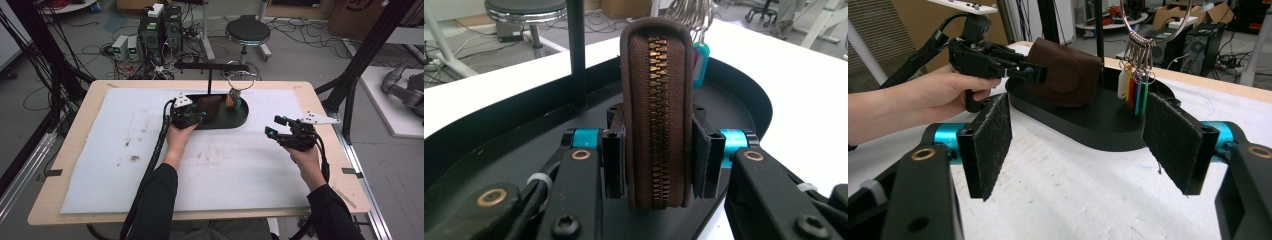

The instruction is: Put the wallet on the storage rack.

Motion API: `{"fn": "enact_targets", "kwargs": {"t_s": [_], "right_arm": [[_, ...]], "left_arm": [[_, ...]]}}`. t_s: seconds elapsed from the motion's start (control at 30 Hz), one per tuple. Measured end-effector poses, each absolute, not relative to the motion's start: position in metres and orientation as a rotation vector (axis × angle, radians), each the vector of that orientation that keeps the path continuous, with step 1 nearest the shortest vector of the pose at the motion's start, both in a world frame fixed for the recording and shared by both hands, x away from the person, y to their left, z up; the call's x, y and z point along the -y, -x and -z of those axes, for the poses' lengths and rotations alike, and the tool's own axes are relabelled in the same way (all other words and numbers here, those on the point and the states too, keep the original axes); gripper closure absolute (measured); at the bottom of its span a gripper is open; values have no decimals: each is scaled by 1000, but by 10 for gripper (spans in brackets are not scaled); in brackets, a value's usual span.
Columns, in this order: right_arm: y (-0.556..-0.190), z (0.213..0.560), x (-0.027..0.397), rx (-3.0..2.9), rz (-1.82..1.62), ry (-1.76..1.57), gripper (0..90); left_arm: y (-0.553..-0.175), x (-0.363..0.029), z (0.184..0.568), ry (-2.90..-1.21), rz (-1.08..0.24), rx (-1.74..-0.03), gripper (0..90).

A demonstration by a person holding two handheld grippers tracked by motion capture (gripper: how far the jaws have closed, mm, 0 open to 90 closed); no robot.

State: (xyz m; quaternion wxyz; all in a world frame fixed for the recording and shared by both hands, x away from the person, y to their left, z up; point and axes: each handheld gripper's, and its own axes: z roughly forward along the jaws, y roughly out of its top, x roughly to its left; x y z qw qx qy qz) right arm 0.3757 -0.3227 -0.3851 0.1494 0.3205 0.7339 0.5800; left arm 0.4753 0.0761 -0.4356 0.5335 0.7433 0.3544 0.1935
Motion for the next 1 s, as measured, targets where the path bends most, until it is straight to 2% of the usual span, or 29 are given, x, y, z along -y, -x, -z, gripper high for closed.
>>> {"fn": "enact_targets", "kwargs": {"t_s": [0.37,0.5,0.6,0.93,1.0], "right_arm": [[-375,385,323,-2113,-1667,-924,284],[-375,385,323,-2114,-1664,-920,285],[-375,385,322,-2121,-1666,-921,285],[-375,385,322,-2119,-1670,-922,285],[-375,385,322,-2119,-1667,-918,284]], "left_arm": [[-475,-77,435,-1794,-455,-860,621],[-474,-77,434,-1828,-476,-866,552],[-474,-78,434,-1841,-480,-872,533],[-468,-83,424,-1879,-556,-885,349],[-465,-86,421,-1878,-576,-878,342]]}}
